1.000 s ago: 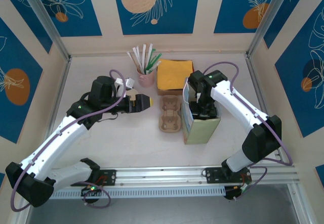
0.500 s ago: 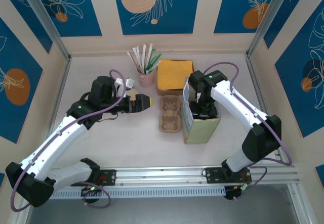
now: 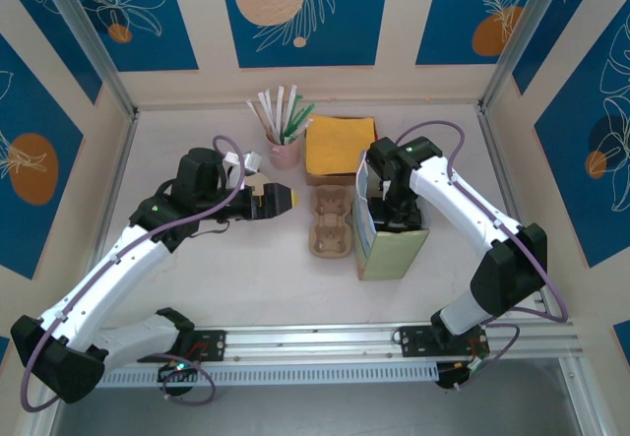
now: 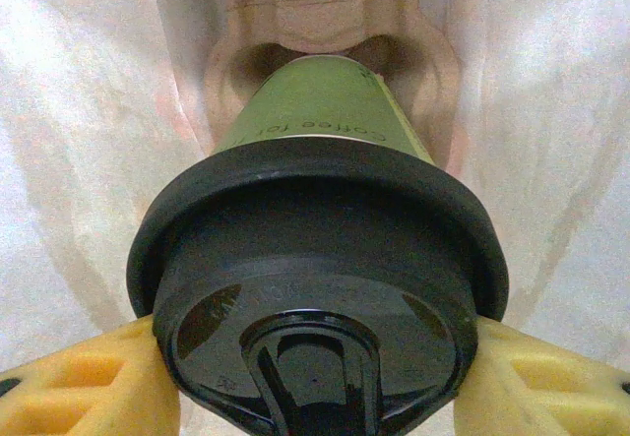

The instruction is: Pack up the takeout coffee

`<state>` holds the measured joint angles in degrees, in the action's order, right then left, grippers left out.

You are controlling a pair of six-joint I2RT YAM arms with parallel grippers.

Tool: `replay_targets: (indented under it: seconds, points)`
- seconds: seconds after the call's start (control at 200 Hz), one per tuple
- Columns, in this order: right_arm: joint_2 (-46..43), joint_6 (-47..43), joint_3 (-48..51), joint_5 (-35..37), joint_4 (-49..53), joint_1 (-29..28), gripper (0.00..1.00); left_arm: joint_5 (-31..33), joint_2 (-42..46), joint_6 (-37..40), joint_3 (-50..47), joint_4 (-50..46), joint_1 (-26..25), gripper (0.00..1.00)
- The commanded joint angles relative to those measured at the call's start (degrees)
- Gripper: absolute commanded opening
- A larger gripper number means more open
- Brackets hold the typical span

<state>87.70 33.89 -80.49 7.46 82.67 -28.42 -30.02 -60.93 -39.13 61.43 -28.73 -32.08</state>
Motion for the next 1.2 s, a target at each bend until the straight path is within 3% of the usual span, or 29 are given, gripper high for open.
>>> replay_targets:
  seconds: [0.0,1.195]
  points:
    - [0.4,-0.5,0.6,-0.9,0.4,0.4,0.57,-1.1,-0.1,0.2,0.1,0.9,-0.4,1.00]
    - [-1.3,0.3,2.2,-1.3,0.2,0.2,0.57,-0.8,0.0,-0.2,-0.1,1.0,-0.4,1.00]
